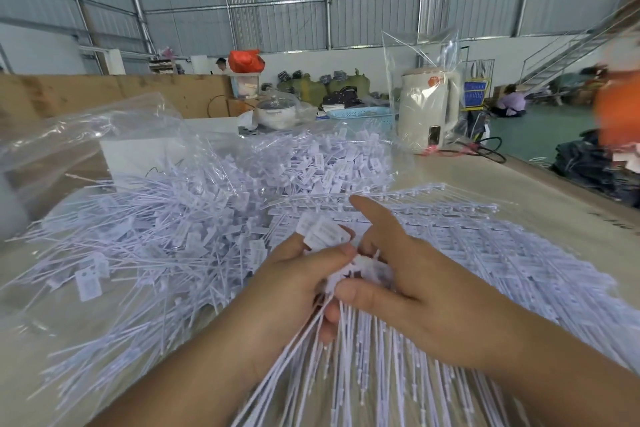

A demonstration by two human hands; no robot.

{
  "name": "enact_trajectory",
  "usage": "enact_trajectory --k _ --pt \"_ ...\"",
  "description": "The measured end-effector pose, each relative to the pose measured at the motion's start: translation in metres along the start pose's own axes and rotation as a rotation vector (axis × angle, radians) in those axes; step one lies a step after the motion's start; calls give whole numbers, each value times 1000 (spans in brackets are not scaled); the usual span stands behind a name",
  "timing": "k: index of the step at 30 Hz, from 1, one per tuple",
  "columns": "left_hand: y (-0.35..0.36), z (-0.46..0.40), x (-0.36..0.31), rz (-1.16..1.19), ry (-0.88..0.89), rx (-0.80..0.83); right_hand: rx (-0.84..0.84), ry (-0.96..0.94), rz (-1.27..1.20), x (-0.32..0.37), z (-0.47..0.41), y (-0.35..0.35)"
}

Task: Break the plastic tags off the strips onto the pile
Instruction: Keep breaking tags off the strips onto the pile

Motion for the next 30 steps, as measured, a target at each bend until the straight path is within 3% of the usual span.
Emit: enact_trajectory --k 7,16,19,21,23,26,30 --pt "-3 -1 0 46 5 -26 57 71 48 -5 2 -6" --pt "-5 -5 -2 136 18 -78 -254 58 344 17 2 -13" --pt "-17 -8 -1 251 -49 -113 -516 52 271 16 7 -34" --pt "-30 -11 1 224 -69 -166 -578 40 158 9 9 -47" --pt "-34 -11 5 140 -68 -201 -458 18 62 2 9 -43" --pt "-10 -7 7 19 -25 -71 -211 17 -27 1 4 -19" --pt "7 -12 -3 -35 39 -67 -92 -50 35 10 -1 -7"
Point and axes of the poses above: each hand's wrist, its own z-axis away from the middle knuckle, its own y-axis out of the palm, x = y × z, the point moved 6 cm from there along -z, towards the middle knuckle, and after that the axes turned 3 degrees about x, right-handed, at the moved point
